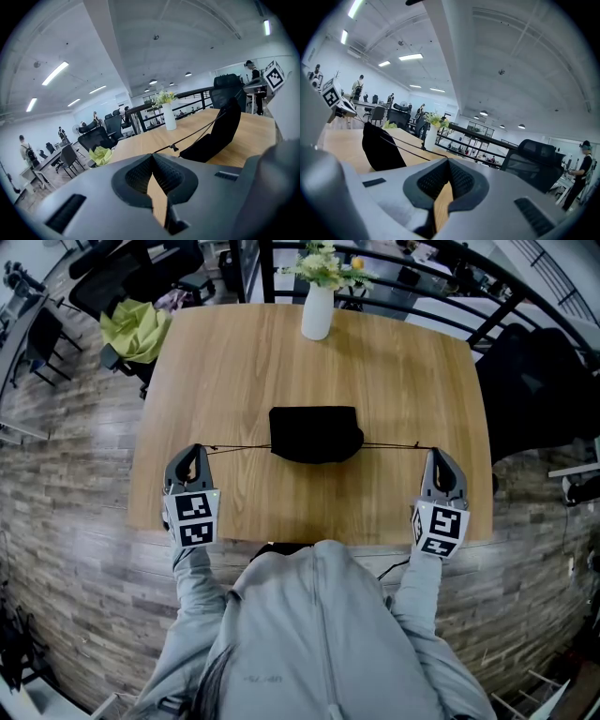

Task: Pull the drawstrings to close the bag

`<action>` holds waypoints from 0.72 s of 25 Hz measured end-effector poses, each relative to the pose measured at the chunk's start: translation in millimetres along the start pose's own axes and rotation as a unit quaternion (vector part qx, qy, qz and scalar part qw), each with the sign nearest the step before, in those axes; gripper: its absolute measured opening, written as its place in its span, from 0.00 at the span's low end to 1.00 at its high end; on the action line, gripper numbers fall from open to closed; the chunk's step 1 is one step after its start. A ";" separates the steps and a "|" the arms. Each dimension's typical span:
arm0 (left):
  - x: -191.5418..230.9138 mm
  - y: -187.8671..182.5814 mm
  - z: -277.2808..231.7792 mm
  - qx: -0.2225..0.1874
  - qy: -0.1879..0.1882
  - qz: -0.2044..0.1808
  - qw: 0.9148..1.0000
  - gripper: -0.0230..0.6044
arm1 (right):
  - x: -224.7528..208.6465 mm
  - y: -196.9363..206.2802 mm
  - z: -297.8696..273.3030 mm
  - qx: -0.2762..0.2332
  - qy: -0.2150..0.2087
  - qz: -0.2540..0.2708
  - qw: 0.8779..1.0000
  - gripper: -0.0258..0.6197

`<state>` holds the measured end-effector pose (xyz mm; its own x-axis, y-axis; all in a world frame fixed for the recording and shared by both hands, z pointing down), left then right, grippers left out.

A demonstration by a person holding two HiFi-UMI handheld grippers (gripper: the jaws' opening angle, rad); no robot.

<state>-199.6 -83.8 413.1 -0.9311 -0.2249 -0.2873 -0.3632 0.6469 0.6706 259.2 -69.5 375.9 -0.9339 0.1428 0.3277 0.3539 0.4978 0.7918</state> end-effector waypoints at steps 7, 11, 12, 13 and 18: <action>5.9 -3.1 2.4 -0.007 0.003 0.015 1.000 0.08 | -6.9 -0.3 2.8 -0.005 0.002 -0.001 1.000 0.07; 6.8 -0.6 3.6 -0.003 -0.003 0.013 1.000 0.08 | -12.9 5.6 4.3 0.001 0.008 -0.005 1.000 0.07; 6.8 0.5 3.6 -0.002 -0.004 0.013 1.000 0.08 | -14.5 7.6 4.0 0.002 0.009 -0.007 1.000 0.07; 6.3 1.5 3.3 -0.001 -0.004 0.012 1.000 0.08 | -16.1 9.5 3.7 0.002 0.009 -0.008 1.000 0.07; 9.2 6.3 2.4 0.005 -0.011 0.013 1.000 0.08 | -21.0 15.6 4.2 0.008 0.018 -0.015 1.000 0.07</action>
<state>-210.4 -80.0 413.0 -0.9389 -0.1916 -0.2858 -0.3388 0.6600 0.6705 284.2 -61.2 379.2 -0.9419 0.0971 0.3217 0.3242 0.5143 0.7940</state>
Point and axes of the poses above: the fingertips, and each gripper's own axes: z backward along the fingers, x to its left, y out of its underside, the point moved 3 cm from there along z, backward along the fingers, and after that the axes turned 15 degrees about x, right-handed, at the moved point
